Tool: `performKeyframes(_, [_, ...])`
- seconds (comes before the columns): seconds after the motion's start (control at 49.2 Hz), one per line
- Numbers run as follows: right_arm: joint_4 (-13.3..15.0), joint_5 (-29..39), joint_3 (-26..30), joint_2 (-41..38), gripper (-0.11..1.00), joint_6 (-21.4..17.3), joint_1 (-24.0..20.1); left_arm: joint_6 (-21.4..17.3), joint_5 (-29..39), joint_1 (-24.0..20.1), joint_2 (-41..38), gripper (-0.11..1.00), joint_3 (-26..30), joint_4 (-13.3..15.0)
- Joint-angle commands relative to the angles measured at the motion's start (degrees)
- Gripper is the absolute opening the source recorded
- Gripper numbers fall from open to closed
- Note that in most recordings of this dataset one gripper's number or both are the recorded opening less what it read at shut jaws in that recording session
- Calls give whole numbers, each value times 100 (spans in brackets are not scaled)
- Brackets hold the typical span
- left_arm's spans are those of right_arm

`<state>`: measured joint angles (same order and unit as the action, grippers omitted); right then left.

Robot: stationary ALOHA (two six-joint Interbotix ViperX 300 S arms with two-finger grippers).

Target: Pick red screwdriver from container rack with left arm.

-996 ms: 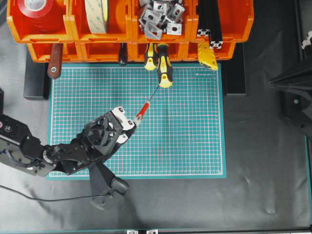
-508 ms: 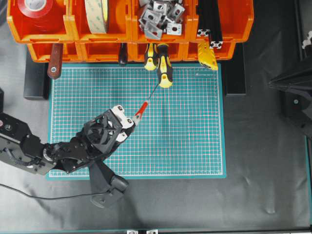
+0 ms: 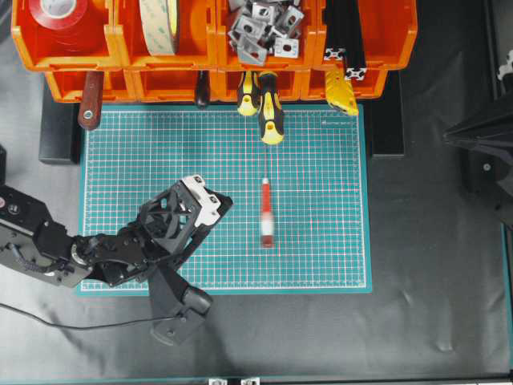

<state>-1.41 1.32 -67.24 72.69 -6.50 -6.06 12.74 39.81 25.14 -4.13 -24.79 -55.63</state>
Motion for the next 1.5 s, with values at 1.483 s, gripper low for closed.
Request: performKeyframes(1.483, [-18, -44, 211, -44, 0, -9, 9, 4860, -571, 668, 4175, 84, -1863, -9])
